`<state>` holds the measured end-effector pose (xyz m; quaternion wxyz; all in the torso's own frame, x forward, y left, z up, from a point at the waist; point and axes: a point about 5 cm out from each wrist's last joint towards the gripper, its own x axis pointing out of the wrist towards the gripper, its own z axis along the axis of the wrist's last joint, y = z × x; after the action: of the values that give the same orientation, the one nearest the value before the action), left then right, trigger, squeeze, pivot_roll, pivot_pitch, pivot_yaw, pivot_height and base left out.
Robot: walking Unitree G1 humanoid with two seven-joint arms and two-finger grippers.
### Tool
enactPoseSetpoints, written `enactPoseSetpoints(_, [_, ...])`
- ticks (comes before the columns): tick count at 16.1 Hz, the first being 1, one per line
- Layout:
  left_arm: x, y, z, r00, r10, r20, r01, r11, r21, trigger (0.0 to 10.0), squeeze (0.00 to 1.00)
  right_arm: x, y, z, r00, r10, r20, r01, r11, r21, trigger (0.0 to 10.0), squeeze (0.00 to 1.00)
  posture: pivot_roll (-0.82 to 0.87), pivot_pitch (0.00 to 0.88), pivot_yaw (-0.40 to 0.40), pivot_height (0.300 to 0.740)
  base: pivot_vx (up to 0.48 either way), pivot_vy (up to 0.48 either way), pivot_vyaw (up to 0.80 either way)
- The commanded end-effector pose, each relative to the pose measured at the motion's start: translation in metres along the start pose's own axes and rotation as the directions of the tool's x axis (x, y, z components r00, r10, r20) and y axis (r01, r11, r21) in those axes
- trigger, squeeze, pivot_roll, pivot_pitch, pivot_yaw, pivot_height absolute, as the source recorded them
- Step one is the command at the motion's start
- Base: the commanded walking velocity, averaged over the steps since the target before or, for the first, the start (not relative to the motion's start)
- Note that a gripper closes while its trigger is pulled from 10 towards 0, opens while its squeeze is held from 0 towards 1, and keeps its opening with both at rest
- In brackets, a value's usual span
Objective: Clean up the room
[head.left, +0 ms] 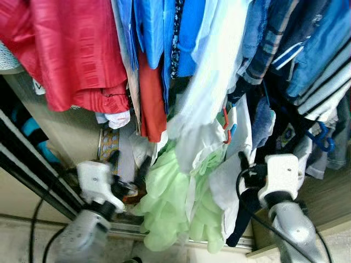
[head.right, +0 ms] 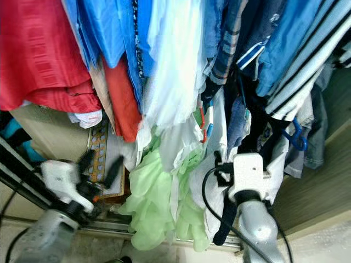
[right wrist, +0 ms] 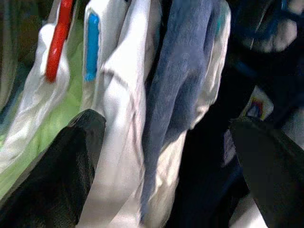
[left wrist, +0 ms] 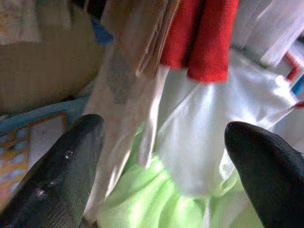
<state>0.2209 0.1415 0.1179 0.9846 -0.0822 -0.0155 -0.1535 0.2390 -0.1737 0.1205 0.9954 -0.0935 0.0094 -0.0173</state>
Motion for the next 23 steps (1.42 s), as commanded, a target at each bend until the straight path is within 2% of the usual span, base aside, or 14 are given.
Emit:
enactPoseSetpoints(1, [-0.001,0.008,-0.007,0.994,0.108,-0.031,-0.105,0.991,0.084,10.0,0.00,-0.001,0.003,-0.002,1.000,0.017,-0.001,-0.017,1.000,-0.012,10.0,0.00,-0.04,0.087,-0.028,0.740,0.000,0.000,0.00])
enactPoseSetpoints(2, [0.000,0.011,-0.007,0.989,0.146,-0.029,-0.141,0.982,0.128,10.0,0.00,0.000,0.003,-0.001,1.000,0.022,0.001,-0.022,1.000,-0.006,10.0,0.00,-0.03,0.103,-0.036,0.740,0.000,0.000,0.00])
enactPoseSetpoints(4, [0.001,0.016,-0.008,0.988,0.152,-0.016,-0.150,0.985,0.089,10.0,0.00,0.007,0.006,0.000,0.999,0.050,0.009,-0.050,0.998,-0.043,10.0,0.00,-0.03,0.107,-0.035,0.740,0.000,0.000,0.80])
enactPoseSetpoints(6, [0.001,0.020,-0.012,0.981,0.177,-0.074,-0.164,0.974,0.159,10.0,0.00,0.010,0.000,-0.001,1.000,0.021,0.010,-0.021,1.000,-0.022,10.0,0.00,-0.04,0.100,-0.021,0.740,0.000,0.000,0.80])
enactPoseSetpoints(7, [0.004,0.018,-0.011,0.986,0.143,-0.092,-0.124,0.975,0.184,10.0,0.00,0.011,0.000,-0.001,1.000,0.014,0.006,-0.014,1.000,-0.003,10.0,0.00,-0.04,0.095,-0.022,0.740,0.000,0.000,0.80])
enactPoseSetpoints(8, [0.005,0.016,-0.011,0.985,0.135,-0.111,-0.115,0.978,0.174,10.0,0.00,0.011,0.001,-0.001,1.000,0.019,0.009,-0.019,1.000,0.001,10.0,0.00,-0.04,0.089,-0.022,0.740,0.000,0.000,0.80])
enactPoseSetpoints(9, [0.008,0.015,-0.010,0.985,0.151,-0.089,-0.138,0.981,0.135,10.0,0.00,0.012,0.005,-0.001,0.999,0.035,0.014,-0.035,0.999,0.010,10.0,0.00,-0.04,0.078,-0.021,0.740,0.000,0.000,0.80])
enactPoseSetpoints(10, [0.013,0.014,-0.008,0.986,0.155,-0.059,-0.148,0.983,0.109,10.0,0.00,0.014,0.009,-0.001,0.999,0.049,0.020,-0.050,0.999,0.017,10.0,0.00,-0.04,0.069,-0.021,0.740,0.000,0.000,0.80])
enactPoseSetpoints(12, [0.022,0.014,-0.001,0.991,0.135,-0.021,-0.130,0.978,0.164,10.0,0.00,0.021,0.010,0.000,0.999,0.048,0.026,-0.048,0.999,0.024,10.0,0.00,-0.03,0.051,-0.021,0.740,0.000,0.000,0.80])
enactPoseSetpoints(14, [0.032,0.018,0.000,0.990,0.124,-0.062,-0.109,0.972,0.210,10.0,0.00,0.033,0.012,0.002,0.998,0.053,0.044,-0.053,0.999,0.004,10.0,0.00,-0.03,0.012,-0.021,0.740,0.000,0.000,0.80])
enactPoseSetpoints(16, [0.044,0.021,0.008,0.990,0.142,-0.023,-0.132,0.963,0.236,10.0,0.00,0.045,0.010,0.008,0.997,0.027,0.076,-0.030,0.999,0.032,10.0,0.00,-0.03,0.000,-0.013,0.740,0.000,0.000,0.00])
enactPoseSetpoints(20, [0.065,0.022,0.024,0.994,0.111,-0.002,-0.108,0.965,0.240,10.0,0.00,0.059,0.008,0.021,0.993,0.005,0.119,-0.008,1.000,0.024,10.0,0.00,-0.04,0.000,-0.005,0.740,0.000,0.000,0.00])
enactPoseSetpoints(21, [0.067,0.022,0.024,0.994,0.108,0.001,-0.105,0.965,0.242,10.0,0.00,0.060,0.007,0.021,0.994,-0.010,0.109,0.007,0.999,0.033,10.0,0.00,-0.04,0.000,-0.009,0.740,0.000,0.000,0.00])
enactPoseSetpoints(23, [0.064,0.023,0.021,0.994,0.106,0.003,-0.103,0.962,0.253,10.0,0.00,0.040,-0.005,0.006,0.999,-0.049,0.025,0.048,0.998,0.031,10.0,0.00,-0.05,0.000,-0.011,0.740,0.000,0.000,0.00])
